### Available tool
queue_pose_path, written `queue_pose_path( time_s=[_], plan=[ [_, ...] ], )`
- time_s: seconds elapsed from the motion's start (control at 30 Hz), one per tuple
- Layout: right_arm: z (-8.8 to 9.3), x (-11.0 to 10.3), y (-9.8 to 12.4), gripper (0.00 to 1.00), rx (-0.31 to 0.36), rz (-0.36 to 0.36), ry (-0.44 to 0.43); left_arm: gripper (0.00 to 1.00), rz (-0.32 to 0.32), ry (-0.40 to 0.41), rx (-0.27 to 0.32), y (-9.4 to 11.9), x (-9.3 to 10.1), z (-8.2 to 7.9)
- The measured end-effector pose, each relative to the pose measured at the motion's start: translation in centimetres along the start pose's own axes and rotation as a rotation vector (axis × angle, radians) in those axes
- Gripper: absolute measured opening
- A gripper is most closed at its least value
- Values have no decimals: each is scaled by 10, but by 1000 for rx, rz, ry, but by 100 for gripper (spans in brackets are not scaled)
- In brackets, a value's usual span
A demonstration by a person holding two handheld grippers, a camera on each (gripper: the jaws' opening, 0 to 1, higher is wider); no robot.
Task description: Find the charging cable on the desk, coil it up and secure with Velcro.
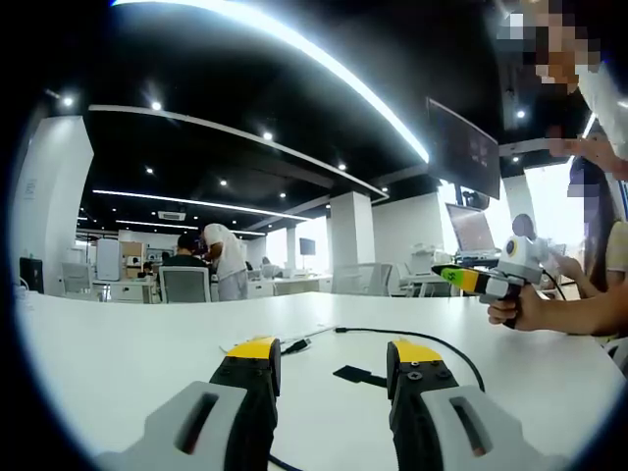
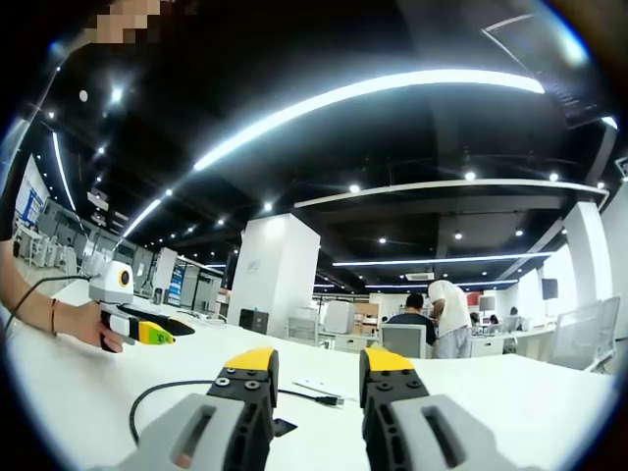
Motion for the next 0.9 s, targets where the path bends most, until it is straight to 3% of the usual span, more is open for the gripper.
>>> queue_pose_path(
  time_s=[0.9],
  plan=[
    [0,0,0,34,-2,2,-1,44,1,-2,1,1,7,0]
  ],
)
Point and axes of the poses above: the point that each gripper's makers call its tool centre point, and the gripper's own axes: y roughly backward along the fingers, x roughly to its right, z roughly out of its underside, the point moved 1 cm from there along y, roughly backward along the fingers, and after that the axes turned 1 degree about z, right-handed, at the moved point
